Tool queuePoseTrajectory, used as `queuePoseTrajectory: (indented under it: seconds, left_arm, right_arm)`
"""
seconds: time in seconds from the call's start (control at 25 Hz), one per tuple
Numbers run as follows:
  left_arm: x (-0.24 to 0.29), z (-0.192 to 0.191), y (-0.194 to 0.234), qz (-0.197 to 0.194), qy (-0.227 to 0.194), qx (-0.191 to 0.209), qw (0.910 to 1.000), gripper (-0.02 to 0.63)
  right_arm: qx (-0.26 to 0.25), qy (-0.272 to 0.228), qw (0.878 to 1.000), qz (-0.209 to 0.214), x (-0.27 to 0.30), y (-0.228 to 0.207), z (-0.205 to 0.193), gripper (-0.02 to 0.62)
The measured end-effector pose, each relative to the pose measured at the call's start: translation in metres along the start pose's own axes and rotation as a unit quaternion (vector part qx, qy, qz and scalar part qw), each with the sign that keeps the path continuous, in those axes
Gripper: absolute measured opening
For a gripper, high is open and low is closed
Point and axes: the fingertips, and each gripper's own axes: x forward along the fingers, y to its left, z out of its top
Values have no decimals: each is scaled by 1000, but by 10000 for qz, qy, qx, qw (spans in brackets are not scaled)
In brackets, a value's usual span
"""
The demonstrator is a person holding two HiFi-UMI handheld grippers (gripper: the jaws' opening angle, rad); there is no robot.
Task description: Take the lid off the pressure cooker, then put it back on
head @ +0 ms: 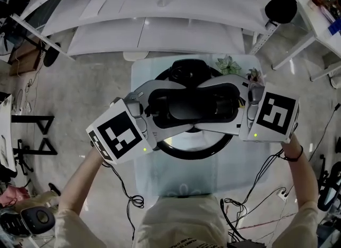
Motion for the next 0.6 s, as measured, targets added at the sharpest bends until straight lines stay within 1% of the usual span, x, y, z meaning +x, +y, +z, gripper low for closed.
queuePoseTrajectory:
  seconds: [0.36,0.6]
  left_arm:
    - [-3,12,-9,-8,78,148,9999,287]
    - [0,29,-20,-50,125,299,9995,287]
  right_arm:
    - [-83,-2,9999,-107,-10,10,7,273]
    - [-132,-73,9996,-234,-26,21,12,273]
